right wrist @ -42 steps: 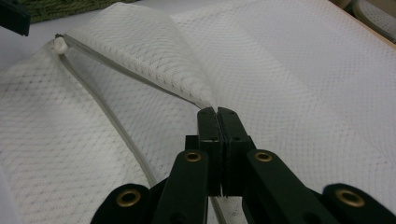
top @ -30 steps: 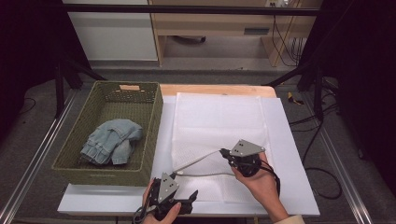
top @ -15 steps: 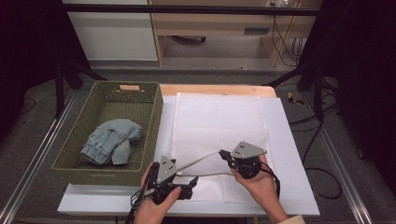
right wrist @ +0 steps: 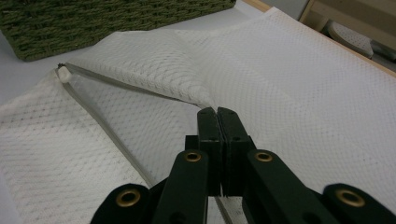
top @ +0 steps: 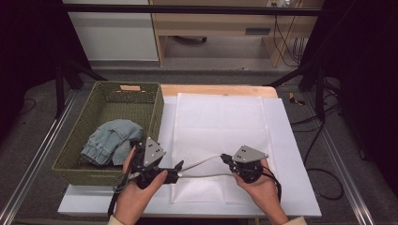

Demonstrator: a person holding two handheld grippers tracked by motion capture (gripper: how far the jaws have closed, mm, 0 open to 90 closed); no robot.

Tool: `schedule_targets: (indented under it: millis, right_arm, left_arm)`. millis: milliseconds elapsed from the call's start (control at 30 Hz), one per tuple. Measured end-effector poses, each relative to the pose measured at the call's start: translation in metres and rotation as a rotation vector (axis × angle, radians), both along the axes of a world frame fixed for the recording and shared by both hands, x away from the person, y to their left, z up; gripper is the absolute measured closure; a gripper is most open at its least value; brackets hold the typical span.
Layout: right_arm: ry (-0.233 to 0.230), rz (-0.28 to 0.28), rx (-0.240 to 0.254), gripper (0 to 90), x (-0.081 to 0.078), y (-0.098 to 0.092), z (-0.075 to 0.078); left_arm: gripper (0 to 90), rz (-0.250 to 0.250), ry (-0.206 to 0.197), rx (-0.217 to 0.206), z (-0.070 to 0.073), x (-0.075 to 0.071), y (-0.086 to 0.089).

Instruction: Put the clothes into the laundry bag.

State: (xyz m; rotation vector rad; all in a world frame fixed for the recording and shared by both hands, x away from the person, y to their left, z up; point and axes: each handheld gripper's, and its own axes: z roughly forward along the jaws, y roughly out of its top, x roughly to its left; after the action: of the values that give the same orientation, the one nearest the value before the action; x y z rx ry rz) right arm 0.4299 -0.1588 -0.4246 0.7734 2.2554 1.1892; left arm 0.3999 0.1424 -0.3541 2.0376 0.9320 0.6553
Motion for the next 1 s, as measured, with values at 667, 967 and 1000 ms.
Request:
schedule_targets:
  millis: [667,967,1000]
  right_arm:
    - [-0.001,0.004,-0.002,89.3,0.001,-0.001,0.001]
    - [-0.01,0.001,-0.023,89.2,-0.001,0.001,0.001]
    - [-0.012,0.005,-0.026,89.2,-0.001,0.001,0.001]
  left_arm:
    - [8.2,0.159,0.018,0.04,0.031,0.033,0.073]
    - [7.7,0.183,0.054,0.119,0.03,0.045,0.088]
    - [7.7,0.186,0.062,0.124,0.031,0.046,0.09]
